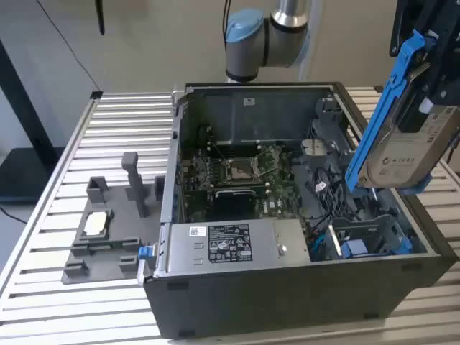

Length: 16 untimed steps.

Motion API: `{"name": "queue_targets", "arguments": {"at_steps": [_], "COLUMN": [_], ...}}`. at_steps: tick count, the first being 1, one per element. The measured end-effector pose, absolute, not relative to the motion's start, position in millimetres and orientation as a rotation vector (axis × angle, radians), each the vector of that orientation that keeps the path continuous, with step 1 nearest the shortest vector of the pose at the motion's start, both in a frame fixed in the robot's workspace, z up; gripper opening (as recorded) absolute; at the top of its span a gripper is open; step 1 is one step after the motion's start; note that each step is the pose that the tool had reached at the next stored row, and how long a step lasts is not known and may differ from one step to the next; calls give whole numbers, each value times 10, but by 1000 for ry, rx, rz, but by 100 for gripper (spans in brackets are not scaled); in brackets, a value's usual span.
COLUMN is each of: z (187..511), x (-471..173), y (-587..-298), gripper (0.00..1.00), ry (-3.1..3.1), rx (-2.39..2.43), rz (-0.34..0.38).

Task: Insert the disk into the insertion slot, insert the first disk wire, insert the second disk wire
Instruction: 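Insert the disk into the insertion slot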

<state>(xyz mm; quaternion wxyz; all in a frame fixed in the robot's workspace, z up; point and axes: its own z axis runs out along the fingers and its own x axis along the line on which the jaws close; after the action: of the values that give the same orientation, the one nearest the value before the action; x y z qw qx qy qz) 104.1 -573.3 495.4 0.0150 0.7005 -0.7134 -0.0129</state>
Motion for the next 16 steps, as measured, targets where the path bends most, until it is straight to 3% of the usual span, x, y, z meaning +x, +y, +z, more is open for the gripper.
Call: {"name": "queue_targets", "arguments": {"at_steps": [16], "z": [4907], "x": [1041], "y": [-5749], "gripper": [33], "ry": [-2220], "rx": [2180], "rz": [-40]}}
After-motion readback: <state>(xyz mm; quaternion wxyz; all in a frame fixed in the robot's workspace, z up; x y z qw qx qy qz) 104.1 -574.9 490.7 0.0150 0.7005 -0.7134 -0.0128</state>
